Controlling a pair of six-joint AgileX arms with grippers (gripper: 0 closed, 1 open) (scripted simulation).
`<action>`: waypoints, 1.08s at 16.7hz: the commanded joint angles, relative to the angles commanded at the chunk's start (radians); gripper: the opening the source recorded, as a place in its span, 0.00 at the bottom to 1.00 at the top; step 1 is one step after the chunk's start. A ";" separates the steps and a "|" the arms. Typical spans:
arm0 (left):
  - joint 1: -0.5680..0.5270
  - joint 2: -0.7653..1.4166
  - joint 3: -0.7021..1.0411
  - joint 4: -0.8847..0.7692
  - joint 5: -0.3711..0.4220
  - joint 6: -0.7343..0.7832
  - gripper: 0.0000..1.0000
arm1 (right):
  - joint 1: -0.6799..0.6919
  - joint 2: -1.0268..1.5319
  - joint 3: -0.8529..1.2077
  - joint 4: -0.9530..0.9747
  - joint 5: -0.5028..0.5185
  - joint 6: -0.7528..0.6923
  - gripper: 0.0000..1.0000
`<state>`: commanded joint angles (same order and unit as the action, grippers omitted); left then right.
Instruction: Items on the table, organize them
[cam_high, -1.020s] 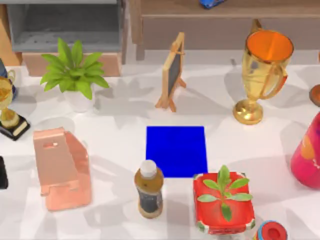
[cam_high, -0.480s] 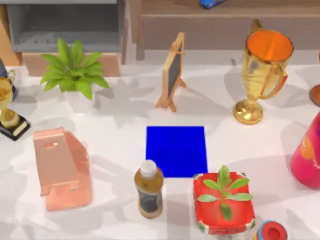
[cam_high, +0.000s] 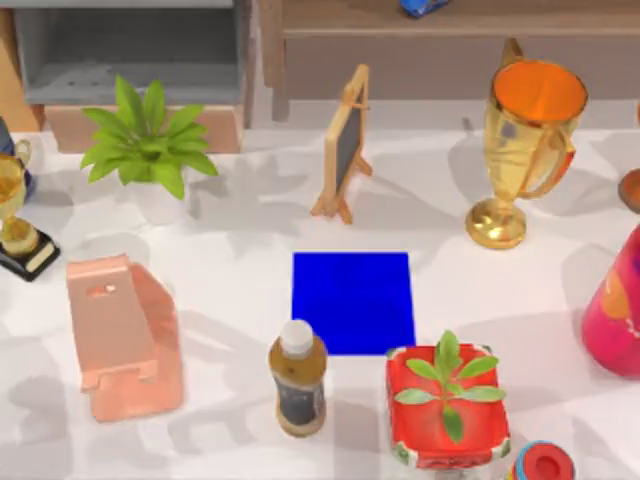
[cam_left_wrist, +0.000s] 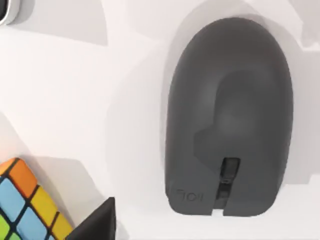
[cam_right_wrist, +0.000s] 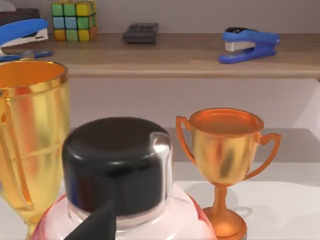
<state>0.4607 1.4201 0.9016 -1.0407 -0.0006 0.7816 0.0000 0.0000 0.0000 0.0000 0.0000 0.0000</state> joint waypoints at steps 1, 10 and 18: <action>0.006 0.014 0.011 -0.010 0.000 0.008 1.00 | 0.000 0.000 0.000 0.000 0.000 0.000 1.00; 0.006 0.051 -0.033 0.063 0.000 0.010 1.00 | 0.000 0.000 0.000 0.000 0.000 0.000 1.00; 0.011 0.201 -0.213 0.397 0.000 0.018 1.00 | 0.000 0.000 0.000 0.000 0.000 0.000 1.00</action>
<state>0.4720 1.6208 0.6886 -0.6439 -0.0007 0.7993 0.0000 0.0000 0.0000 0.0000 0.0000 0.0000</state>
